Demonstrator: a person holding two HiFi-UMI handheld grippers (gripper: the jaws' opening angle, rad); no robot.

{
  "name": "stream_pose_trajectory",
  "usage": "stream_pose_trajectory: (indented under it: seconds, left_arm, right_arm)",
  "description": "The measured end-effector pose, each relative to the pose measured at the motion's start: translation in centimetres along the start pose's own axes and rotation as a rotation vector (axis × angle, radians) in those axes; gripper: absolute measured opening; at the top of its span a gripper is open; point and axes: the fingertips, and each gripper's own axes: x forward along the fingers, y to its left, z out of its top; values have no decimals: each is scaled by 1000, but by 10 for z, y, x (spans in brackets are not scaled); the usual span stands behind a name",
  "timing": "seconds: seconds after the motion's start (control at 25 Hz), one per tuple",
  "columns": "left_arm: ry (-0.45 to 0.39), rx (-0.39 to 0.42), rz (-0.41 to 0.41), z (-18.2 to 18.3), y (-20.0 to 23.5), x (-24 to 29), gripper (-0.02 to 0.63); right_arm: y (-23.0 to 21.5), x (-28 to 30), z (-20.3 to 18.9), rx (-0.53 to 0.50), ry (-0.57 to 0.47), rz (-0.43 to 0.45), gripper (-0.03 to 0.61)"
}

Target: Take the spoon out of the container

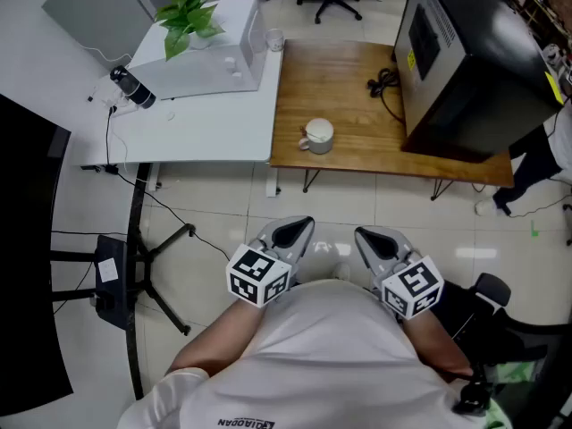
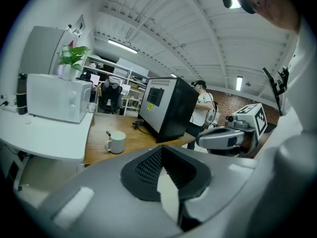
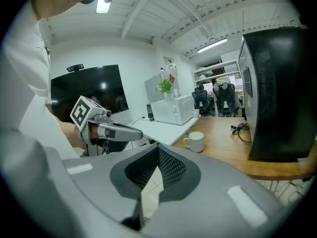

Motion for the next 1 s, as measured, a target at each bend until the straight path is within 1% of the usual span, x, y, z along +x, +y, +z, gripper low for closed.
stream_pose_trajectory:
  seconds: [0.16, 0.32, 0.52, 0.72, 1.0]
  left_arm:
    - [-8, -2, 16, 1, -11, 11, 5]
    - [-24, -15, 54, 2, -15, 18, 5]
    - [1, -35, 84, -6, -8, 17, 5]
    - [-1, -44, 81, 1, 17, 25, 5]
    - [10, -30, 39, 29, 73, 49, 5]
  right_arm:
    - [-13, -13, -5, -4, -3, 10, 6]
    - [-27, -21, -12, -6, 5, 26, 8]
    - [-32, -16, -16, 3, 16, 45, 8]
    - [-42, 5, -4, -8, 10, 33, 8]
    - [-67, 54, 15, 11, 24, -14, 8]
